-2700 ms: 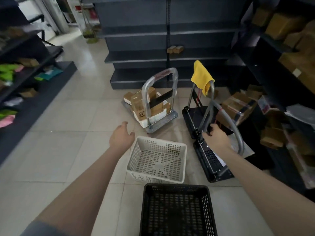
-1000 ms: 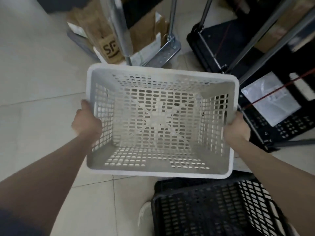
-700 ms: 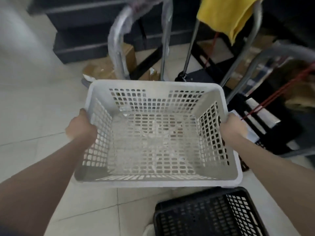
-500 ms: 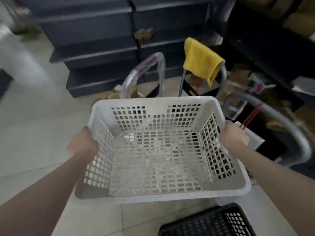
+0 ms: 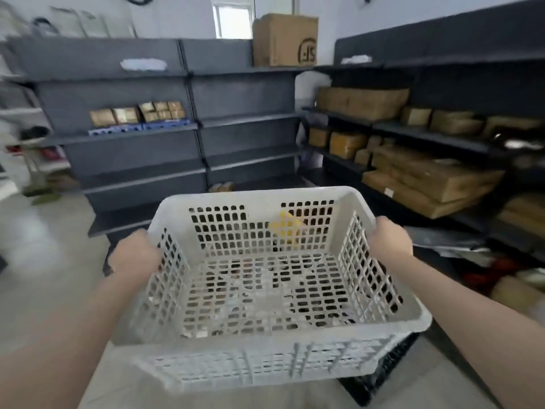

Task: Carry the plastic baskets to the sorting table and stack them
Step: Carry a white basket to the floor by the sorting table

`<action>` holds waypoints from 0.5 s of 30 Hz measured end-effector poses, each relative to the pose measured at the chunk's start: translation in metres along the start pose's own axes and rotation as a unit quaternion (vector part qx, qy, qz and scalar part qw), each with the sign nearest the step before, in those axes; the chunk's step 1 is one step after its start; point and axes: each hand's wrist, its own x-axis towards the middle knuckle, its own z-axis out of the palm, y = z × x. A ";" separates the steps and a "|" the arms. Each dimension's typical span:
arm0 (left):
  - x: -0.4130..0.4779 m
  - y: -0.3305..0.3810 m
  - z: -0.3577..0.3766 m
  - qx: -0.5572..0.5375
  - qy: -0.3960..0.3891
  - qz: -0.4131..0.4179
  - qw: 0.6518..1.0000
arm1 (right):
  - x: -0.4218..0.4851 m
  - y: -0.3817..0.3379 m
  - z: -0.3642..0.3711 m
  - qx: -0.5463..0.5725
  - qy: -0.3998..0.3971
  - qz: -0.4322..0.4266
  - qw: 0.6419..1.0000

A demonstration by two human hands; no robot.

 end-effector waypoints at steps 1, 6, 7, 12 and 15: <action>-0.011 0.015 -0.011 0.007 0.017 -0.003 1.000 | -0.006 0.009 -0.024 -0.004 0.012 0.007 1.000; -0.064 0.097 -0.047 0.047 0.017 0.003 0.999 | -0.044 0.069 -0.130 -0.013 0.081 0.064 0.995; -0.074 0.112 -0.051 0.048 0.013 0.013 0.999 | -0.054 0.082 -0.149 -0.015 0.093 0.080 0.992; -0.124 0.188 -0.054 0.050 -0.049 0.087 0.994 | -0.116 0.157 -0.226 -0.027 0.129 0.176 0.976; -0.157 0.232 -0.048 0.054 -0.083 0.159 0.982 | -0.165 0.201 -0.261 -0.048 0.148 0.238 0.959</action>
